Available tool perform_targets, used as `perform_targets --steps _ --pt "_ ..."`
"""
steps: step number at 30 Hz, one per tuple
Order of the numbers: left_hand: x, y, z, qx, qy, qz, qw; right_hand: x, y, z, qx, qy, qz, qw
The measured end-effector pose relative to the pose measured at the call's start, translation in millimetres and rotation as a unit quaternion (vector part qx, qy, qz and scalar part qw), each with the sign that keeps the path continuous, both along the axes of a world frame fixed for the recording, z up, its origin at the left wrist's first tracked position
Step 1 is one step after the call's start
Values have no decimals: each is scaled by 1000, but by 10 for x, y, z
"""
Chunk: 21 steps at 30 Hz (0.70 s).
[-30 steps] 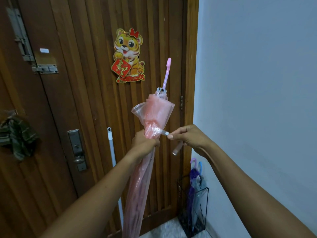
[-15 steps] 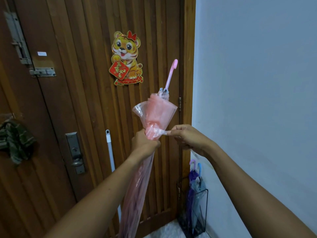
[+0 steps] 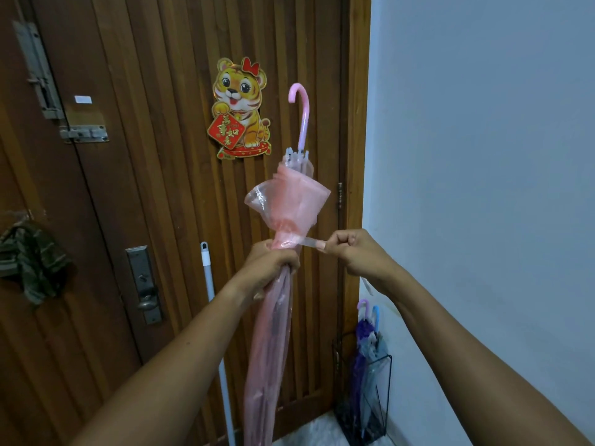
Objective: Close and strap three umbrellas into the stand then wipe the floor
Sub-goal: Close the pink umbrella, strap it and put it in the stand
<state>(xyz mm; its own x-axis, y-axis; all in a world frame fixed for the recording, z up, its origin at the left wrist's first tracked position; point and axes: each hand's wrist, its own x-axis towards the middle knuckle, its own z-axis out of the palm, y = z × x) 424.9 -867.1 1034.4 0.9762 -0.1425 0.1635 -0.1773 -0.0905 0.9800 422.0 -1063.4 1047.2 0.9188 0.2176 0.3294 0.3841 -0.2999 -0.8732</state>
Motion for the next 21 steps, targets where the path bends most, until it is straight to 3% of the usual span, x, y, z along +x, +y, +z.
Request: perform_targets --steps 4,7,11,14,18,21 --pt "-74 -20 33 -93 71 -170 979 36 44 -29 18 -9 3 1000" --pt "-138 -25 81 -130 132 -263 947 18 45 37 49 79 89 992" --pt "-140 17 101 -118 136 -329 927 63 30 59 113 145 187 965" --pt "-145 63 43 -58 133 -299 943 32 69 86 160 108 178 965" --pt "-181 39 -128 18 78 -157 984 48 167 46 102 22 -15 994" --pt "-180 -215 -236 28 7 -38 999 48 309 32 89 16 -79 993"
